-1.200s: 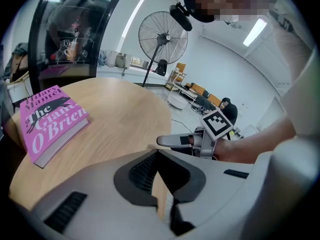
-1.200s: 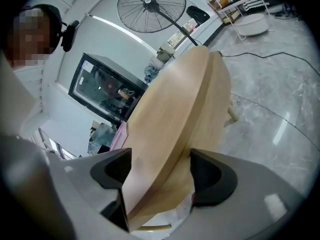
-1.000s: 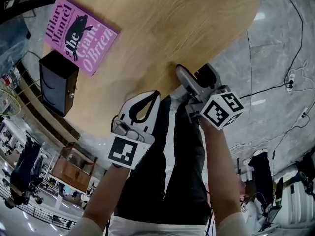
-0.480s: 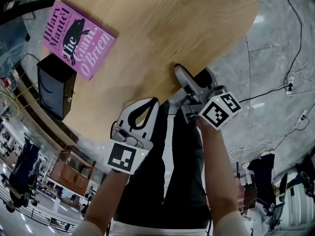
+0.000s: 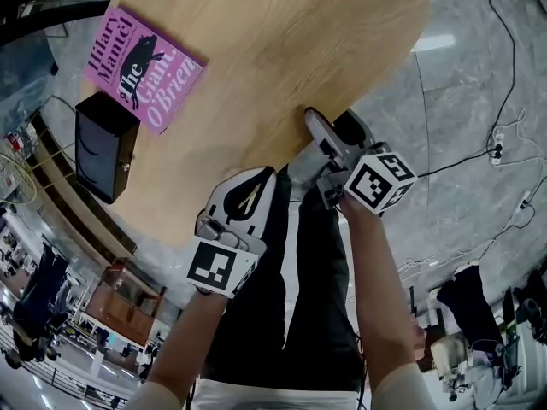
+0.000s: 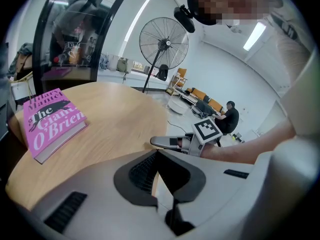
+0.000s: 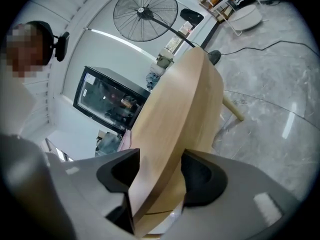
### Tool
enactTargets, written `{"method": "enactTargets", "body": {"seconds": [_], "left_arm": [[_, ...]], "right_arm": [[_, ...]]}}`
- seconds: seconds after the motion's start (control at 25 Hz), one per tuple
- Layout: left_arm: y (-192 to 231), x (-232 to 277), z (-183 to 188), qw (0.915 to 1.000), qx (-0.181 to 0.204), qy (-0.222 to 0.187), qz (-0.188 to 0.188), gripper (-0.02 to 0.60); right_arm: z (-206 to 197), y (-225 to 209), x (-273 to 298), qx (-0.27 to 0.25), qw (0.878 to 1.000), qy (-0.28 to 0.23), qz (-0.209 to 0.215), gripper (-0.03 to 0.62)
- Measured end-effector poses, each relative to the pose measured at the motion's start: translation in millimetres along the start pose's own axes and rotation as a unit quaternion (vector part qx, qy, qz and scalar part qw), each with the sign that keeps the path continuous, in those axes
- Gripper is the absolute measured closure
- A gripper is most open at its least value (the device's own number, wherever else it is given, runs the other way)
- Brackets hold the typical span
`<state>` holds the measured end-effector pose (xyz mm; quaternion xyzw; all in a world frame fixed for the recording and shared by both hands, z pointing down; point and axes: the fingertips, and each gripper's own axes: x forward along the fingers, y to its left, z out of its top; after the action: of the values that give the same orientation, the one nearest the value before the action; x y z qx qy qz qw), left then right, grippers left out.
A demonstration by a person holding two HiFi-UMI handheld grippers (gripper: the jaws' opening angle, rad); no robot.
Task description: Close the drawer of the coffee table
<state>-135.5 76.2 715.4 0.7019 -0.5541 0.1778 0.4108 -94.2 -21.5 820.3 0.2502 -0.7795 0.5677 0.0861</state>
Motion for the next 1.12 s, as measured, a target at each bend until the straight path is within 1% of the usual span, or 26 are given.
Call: {"method": "enactTargets", "body": {"seconds": [0.08,0.12,0.16,0.28,0.4,0.64,0.84,0.96,1.12], "left_arm": [[-3,-2,6,1.0,-0.002,-0.008,-0.004,0.574],[-5,-4,7,0.9999,-0.01,-0.008,-0.005,0.574],[-7,-6,8,0.9998,-0.018,-0.009,-0.005,0.574],[-16,-12,16,0.9993,-0.032,-0.015,-0.004,0.574],[-34,-20,27,0.9995,-0.027,-0.017,-0.009,0.574],[-82,-52,53,0.9995,0.001,-0.017,-0.025,0.574],[-123,-86,85,0.9988,0.021,-0.024,-0.038,0.574],[-141,-111,109,0.9983,0.027,-0.033,-0.04,0.574],[-169,-151,131,0.9979,0.029,-0.041,-0.04,0.574]], "right_arm": [[2,-8,-11,-0.008,1.0,0.002,-0.025,0.349],[2,-10,-18,-0.012,0.999,0.003,-0.036,0.352],[2,-11,-26,-0.017,0.999,0.005,-0.043,0.372],[10,-1,-51,-0.038,0.998,0.01,-0.049,0.41],[21,19,-77,-0.066,0.997,0.012,-0.05,0.433],[48,73,-130,-0.1,0.994,-0.006,-0.049,0.459],[76,125,-172,-0.138,0.989,-0.017,-0.049,0.484],[93,158,-198,-0.155,0.986,-0.023,-0.051,0.5],[105,204,-241,-0.184,0.981,-0.017,-0.055,0.508]]}}
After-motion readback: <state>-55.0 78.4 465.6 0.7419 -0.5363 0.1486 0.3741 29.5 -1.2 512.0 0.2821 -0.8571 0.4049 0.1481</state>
